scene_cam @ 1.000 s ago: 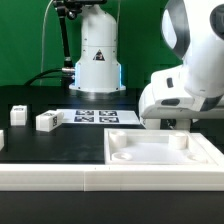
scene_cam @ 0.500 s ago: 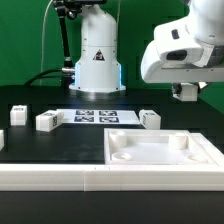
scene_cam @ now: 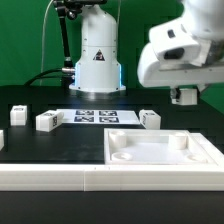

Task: Assemble one leg

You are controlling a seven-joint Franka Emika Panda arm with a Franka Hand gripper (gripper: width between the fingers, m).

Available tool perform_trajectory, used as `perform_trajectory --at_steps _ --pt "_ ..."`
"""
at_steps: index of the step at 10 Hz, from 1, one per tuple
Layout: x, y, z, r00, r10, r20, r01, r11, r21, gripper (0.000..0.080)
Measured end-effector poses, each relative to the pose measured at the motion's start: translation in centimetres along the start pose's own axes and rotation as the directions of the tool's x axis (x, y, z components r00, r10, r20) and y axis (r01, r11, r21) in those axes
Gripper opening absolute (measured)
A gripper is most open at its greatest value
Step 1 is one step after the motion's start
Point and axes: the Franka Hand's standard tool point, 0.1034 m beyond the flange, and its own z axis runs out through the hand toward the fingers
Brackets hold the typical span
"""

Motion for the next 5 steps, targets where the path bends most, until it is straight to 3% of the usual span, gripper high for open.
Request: perform_trajectory --at_steps 2,5 --pt "0.1 0.2 -3.0 0.993 -0.005 -0.116 0.005 1.0 -0.002 0.0291" --pt "0.7 0.5 -2.4 0.95 -0.008 -0.312 0.005 1.0 -0.008 0.0291"
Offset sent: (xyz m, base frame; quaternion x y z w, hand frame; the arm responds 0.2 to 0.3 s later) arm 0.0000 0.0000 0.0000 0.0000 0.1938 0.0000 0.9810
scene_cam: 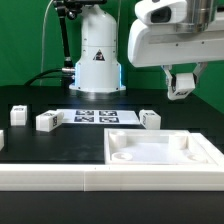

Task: Assemble one leg

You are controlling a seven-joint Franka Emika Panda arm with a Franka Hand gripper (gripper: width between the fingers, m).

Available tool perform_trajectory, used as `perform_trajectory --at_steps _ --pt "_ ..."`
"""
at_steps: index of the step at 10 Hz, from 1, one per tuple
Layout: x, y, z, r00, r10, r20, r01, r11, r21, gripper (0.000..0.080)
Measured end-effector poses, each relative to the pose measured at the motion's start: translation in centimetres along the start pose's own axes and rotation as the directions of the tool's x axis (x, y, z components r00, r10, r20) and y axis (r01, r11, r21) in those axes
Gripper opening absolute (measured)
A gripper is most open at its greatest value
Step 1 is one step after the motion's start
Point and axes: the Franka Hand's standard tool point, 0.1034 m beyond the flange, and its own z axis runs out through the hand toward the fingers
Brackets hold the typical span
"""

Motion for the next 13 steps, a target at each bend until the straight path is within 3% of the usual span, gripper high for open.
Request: perform_trajectory --at_steps 1,4,9,10,11,13 --pt "0.1 0.0 0.0 0.999 -0.002 -0.04 0.002 1.0 -0.001 0.0292" --pt "3.2 0.7 -1.9 0.953 -0.038 -0.301 0.037 0.999 -0.008 0.0292" --pt "3.8 1.1 -2.1 0.801 -0.049 -0.596 0.043 0.999 -0.024 0.0292" --pt "4.9 1.4 -2.7 0.742 -0.059 -0.668 0.049 0.998 -0.034 0.0292" --pt "5.5 1.7 -2.7 0.709 -0.064 -0.702 0.05 0.998 -0.041 0.0292" --pt "7.0 2.4 -2.1 0.722 -0.063 -0.689 0.046 0.998 -0.043 0.0292"
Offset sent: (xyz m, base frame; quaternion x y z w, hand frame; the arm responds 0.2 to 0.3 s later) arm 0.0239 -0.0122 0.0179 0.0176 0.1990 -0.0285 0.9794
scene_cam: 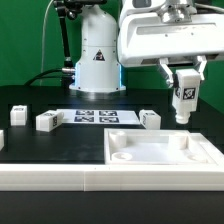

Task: Assemble one leg

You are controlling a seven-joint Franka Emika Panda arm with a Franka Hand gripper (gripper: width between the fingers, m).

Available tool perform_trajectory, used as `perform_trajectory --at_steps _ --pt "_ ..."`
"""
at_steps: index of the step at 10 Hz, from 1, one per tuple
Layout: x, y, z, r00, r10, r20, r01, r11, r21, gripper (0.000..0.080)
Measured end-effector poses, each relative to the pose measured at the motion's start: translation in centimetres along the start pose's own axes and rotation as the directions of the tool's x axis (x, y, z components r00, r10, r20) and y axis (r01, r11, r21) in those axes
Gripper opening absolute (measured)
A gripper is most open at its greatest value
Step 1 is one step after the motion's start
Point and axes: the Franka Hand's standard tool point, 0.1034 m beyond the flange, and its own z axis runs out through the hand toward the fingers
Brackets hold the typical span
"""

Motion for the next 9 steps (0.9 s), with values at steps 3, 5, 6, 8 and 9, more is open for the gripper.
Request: perform_trajectory --at_steps 3,5,6,8,9 --pt "-0.5 -0.1 0.1 1.0 -0.006 0.015 0.006 1.0 0.002 0.0292" --pt "-0.1 -0.1 1.4 0.999 -0.017 0.029 0.017 1.0 0.005 0.0292" --pt "1.1 0.0 2.1 1.0 -0.023 0.015 0.023 1.0 0.006 0.0292" --pt "2.1 1.1 3.3 0.999 -0.04 0.004 0.04 0.999 -0.001 0.0292" --pt "2.8 1.6 3.7 0.998 -0.056 -0.002 0.056 0.998 -0.005 0.0292"
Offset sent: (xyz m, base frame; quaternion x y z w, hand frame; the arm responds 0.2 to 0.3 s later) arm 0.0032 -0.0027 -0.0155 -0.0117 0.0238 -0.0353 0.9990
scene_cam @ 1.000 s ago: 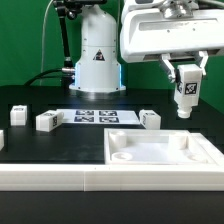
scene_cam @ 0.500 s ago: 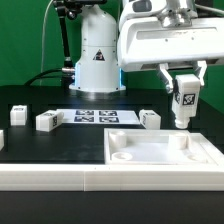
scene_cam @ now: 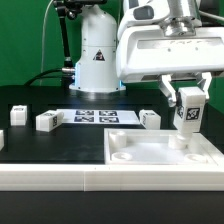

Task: Assemble one leg

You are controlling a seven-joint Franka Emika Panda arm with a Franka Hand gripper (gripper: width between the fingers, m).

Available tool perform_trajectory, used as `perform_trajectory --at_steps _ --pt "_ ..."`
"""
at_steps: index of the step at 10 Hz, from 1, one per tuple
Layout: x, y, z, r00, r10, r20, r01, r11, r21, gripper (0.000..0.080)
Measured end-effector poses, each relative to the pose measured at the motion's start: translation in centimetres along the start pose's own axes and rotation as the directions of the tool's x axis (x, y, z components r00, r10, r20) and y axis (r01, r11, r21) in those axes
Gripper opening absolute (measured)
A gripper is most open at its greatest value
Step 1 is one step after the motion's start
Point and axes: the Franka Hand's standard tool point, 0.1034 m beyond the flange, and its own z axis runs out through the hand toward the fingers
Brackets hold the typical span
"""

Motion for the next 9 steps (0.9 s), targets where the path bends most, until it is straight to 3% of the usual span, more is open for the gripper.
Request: perform_trajectory --at_steps 1,4,6,9 --pt "0.6 0.6 0.0 1.0 -0.016 -0.009 0.016 1.0 -0.005 0.0292" --pt "0.3 0.3 0.2 1.0 -0.017 -0.005 0.017 1.0 -0.002 0.0292" --pt "0.5 0.0 1.6 1.0 -0.016 -0.006 0.016 1.0 0.003 0.0292" --pt "0.6 -0.3 2.2 1.0 -0.017 -0.01 0.017 1.0 0.007 0.0292"
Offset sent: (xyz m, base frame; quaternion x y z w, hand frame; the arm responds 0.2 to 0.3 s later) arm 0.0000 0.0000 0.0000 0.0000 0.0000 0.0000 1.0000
